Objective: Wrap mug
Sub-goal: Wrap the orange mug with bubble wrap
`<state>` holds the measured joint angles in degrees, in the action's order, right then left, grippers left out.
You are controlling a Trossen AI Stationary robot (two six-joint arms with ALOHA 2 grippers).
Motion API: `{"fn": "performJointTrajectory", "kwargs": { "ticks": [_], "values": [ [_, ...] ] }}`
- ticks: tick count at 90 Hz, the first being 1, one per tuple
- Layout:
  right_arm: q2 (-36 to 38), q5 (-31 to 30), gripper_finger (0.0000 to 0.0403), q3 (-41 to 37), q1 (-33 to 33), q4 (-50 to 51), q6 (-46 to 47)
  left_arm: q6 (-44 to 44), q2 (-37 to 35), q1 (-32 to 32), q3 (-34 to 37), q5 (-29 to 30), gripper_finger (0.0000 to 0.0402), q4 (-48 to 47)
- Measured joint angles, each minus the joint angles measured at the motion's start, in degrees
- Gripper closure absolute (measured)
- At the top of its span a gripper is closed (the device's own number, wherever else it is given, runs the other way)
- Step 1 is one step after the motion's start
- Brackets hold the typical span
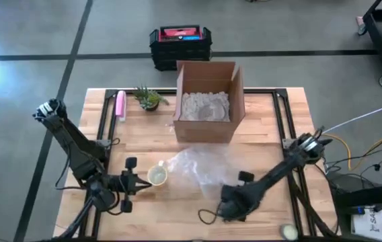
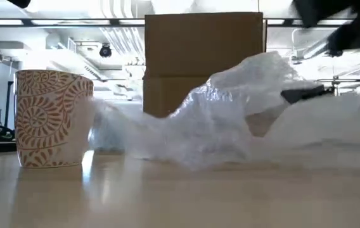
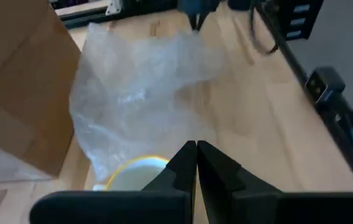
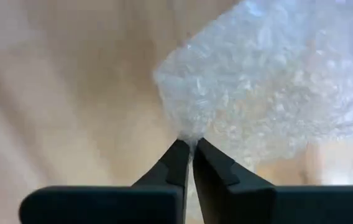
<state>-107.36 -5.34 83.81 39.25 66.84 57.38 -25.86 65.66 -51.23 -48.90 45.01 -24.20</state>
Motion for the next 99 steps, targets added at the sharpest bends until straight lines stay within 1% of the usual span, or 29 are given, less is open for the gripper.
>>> {"fn": "performJointTrajectory", "kwargs": {
  "ticks": [8, 14, 22, 25, 31, 38, 46, 57, 65, 72, 79, 83, 90, 94, 99],
  "values": [
    [3.08, -4.91, 0.0402, 0.00, 1.98, -0.40, 4.27, 3.42, 1.68, 2.22, 0.35, -0.06, 0.0402, 5.86],
    [4.30, -8.59, 0.0402, 0.00, 2.42, -1.09, 6.01, 6.64, 4.11, 4.45, 0.58, -1.76, 0.0402, 10.03],
    [5.15, -12.68, 0.0402, 0.00, 2.88, -1.61, 6.37, 10.72, 8.00, 8.26, 0.57, -7.46, 0.0401, 15.91],
    [5.19, -13.46, 0.0402, 0.00, 2.90, -1.63, 6.35, 12.43, 9.66, 9.82, 0.49, -10.05, 0.0399, 18.00],
    [5.11, -13.98, 0.0403, 0.00, 2.93, -1.83, 6.04, 14.46, 13.27, 12.58, -0.72, -14.34, 0.0386, 19.11],
    [4.62, -13.97, 0.0403, 0.00, 2.89, -2.42, 5.69, 16.81, 17.58, 15.74, -3.46, -17.45, 0.0359, 18.76],
    [4.00, -13.99, 0.0403, 0.00, 3.00, -3.15, 5.71, 19.72, 22.24, 18.73, -7.89, -19.36, 0.0314, 17.63],
    [3.02, -14.02, 0.0403, 0.00, 3.88, -4.22, 6.35, 25.53, 29.36, 22.30, -14.40, -20.08, 0.0244, 14.38],
    [2.32, -13.93, 0.0403, 0.00, 4.39, -5.40, 6.36, 28.70, 34.55, 25.06, -18.74, -20.12, 0.0201, 11.84],
    [1.80, -14.02, 0.0403, 0.00, 4.52, -6.42, 6.54, 29.79, 38.69, 27.69, -22.22, -20.12, 0.0170, 8.65],
    [1.27, -14.03, 0.0403, 0.00, 4.70, -6.92, 7.03, 29.93, 42.16, 30.34, -24.87, -20.27, 0.0149, 6.47],
    [0.99, -14.01, 0.0403, 0.00, 4.76, -7.76, 7.13, 30.32, 43.68, 31.80, -25.74, -21.35, 0.0141, 6.27],
    [0.65, -14.03, 0.0403, 0.02, 4.98, -8.71, 7.11, 30.96, 45.73, 33.63, -26.87, -25.62, 0.0140, 6.95],
    [0.60, -13.99, 0.0403, 0.02, 5.02, -8.70, 7.11, 30.97, 46.66, 34.19, -27.38, -27.12, 0.0151, 7.45],
    [0.60, -14.02, 0.0403, 0.02, 5.02, -8.69, 7.28, 31.56, 46.94, 34.25, -27.94, -27.81, 0.0180, 7.00]
  ]
}}
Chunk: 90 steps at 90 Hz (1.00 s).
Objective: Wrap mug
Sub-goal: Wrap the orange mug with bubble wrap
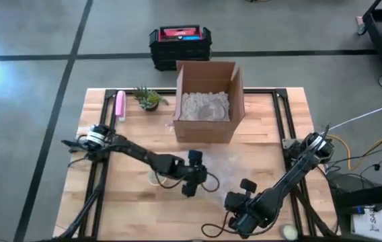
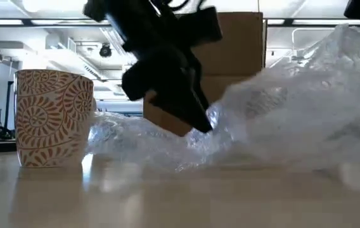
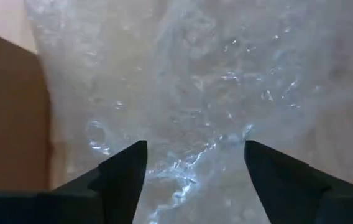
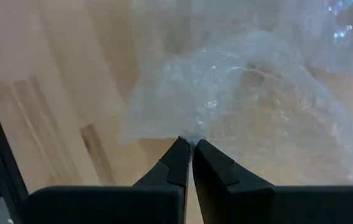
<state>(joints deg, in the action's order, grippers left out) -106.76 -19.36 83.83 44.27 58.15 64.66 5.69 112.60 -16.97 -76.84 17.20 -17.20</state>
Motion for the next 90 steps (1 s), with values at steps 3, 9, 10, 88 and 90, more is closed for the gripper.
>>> {"fn": "performJointTrajectory", "kwargs": {
  "ticks": [3, 9, 10, 88, 90],
  "values": [
    [0.00, -0.01, 0.0403, 0.00, 0.00, 0.05, 0.22, 0.46, -0.04, -0.09, -0.43, -0.18, 0.0205, -0.51],
    [0.00, 0.04, 0.0403, 0.00, 0.00, 0.85, 0.62, 1.30, -0.94, -0.53, -1.63, -0.29, 0.0268, -1.45],
    [0.00, 0.07, 0.0403, 0.00, 0.00, 1.16, 0.75, 1.41, -1.14, -0.61, -1.90, -0.29, 0.0280, -1.78],
    [0.71, 19.42, 0.0394, 0.00, 5.39, 22.40, 17.99, -0.85, -30.97, 0.44, -2.57, 0.21, 0.0400, -15.01],
    [0.93, 19.85, 0.0389, 0.00, 5.91, 22.42, 18.73, -0.85, -30.97, 0.75, -2.36, 0.21, 0.0401, -15.04]
  ]
}}
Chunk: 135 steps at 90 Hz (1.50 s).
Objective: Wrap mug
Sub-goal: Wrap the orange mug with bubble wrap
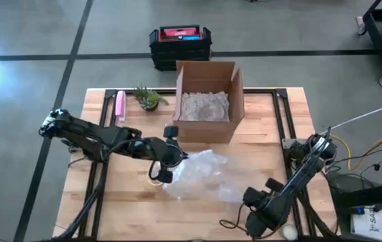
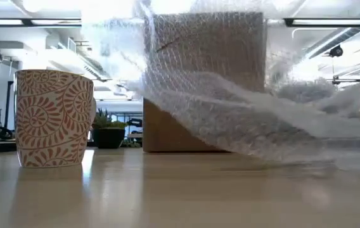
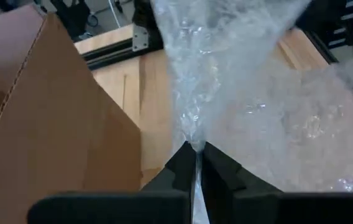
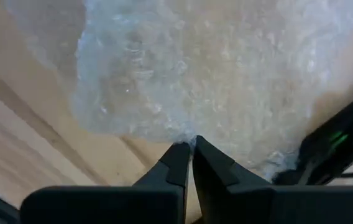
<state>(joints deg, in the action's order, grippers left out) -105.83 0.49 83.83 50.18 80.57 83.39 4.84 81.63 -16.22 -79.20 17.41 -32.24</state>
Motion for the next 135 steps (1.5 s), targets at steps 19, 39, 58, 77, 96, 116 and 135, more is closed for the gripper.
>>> {"fn": "performJointTrajectory", "kwargs": {
  "ticks": [19, 39, 58, 77, 96, 116, 135],
  "values": [
    [3.55, 0.04, 0.0307, 1.05, 4.63, -0.25, 10.39, -1.28, 1.32, 2.98, 2.43, 0.00, 0.0400, -0.47],
    [7.65, -8.39, 0.0218, 3.98, 5.72, -1.61, 16.57, -3.57, 1.70, 4.14, 5.81, -0.32, 0.0401, 0.90],
    [7.30, -29.97, 0.0175, 3.95, 4.87, -6.48, 10.42, -5.07, 1.72, 4.13, 8.32, -0.53, 0.0401, 3.64],
    [1.27, -42.43, 0.0165, 3.63, -1.83, -22.93, -7.08, -5.42, 1.72, 4.34, 9.52, -1.55, 0.0401, 6.31],
    [-9.55, -28.96, 0.0190, 3.52, -9.27, -30.99, -17.79, -5.66, 1.72, 4.34, 9.53, -1.55, 0.0401, 6.61],
    [-15.05, -11.99, 0.0219, 3.51, -8.75, -24.69, -17.66, -5.95, 1.72, 4.34, 9.53, -1.58, 0.0400, 6.09],
    [-11.27, -10.19, 0.0241, 3.44, -1.94, -14.98, -11.36, -7.70, 1.75, 4.34, 9.60, -3.10, 0.0400, 5.26]
  ]
}}
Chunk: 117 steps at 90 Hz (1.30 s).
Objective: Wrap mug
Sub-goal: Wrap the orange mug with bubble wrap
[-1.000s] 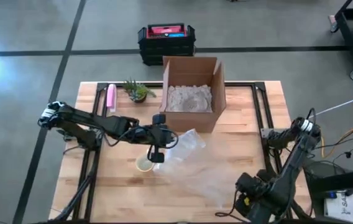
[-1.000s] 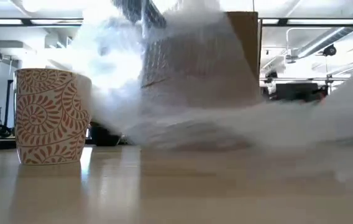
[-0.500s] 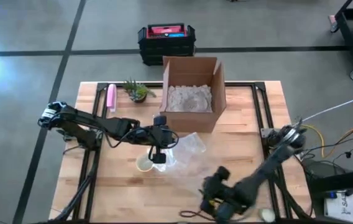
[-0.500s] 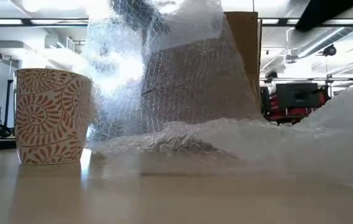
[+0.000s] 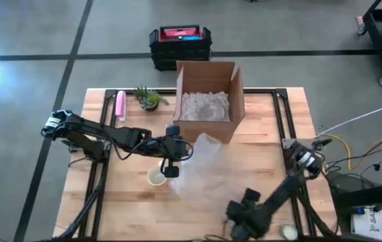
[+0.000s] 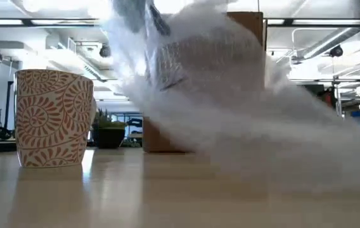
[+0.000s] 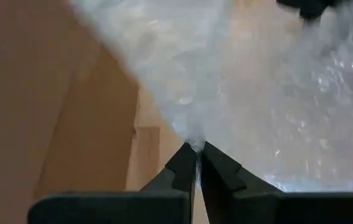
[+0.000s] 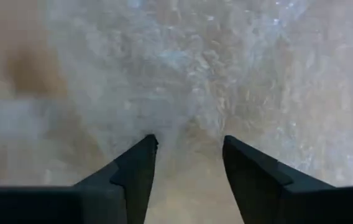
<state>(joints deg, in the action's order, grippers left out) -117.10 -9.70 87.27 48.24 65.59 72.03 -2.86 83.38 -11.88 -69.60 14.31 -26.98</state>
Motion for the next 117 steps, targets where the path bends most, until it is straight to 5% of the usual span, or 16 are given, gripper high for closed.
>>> {"fn": "performJointTrajectory", "kwargs": {
  "ticks": [34, 82, 97, 117],
  "values": [
    [2.75, -8.02, 0.0271, 0.03, 5.12, 1.17, 6.96, -2.38, 2.52, 0.00, 0.44, -0.36, 0.0378, -1.86],
    [2.71, -14.40, 0.0249, 0.03, 4.73, -1.18, 7.04, -7.05, -4.29, -0.84, -8.81, -0.35, 0.0155, -32.24],
    [2.71, -17.76, 0.0242, 0.03, 4.61, -2.63, 7.54, -11.07, -8.63, -3.07, -2.38, -2.05, 0.0144, -36.95],
    [2.69, -20.38, 0.0250, 0.03, 4.09, -3.32, 7.43, -13.93, -12.17, -4.61, 12.56, -4.74, 0.0170, -25.75]
  ]
}}
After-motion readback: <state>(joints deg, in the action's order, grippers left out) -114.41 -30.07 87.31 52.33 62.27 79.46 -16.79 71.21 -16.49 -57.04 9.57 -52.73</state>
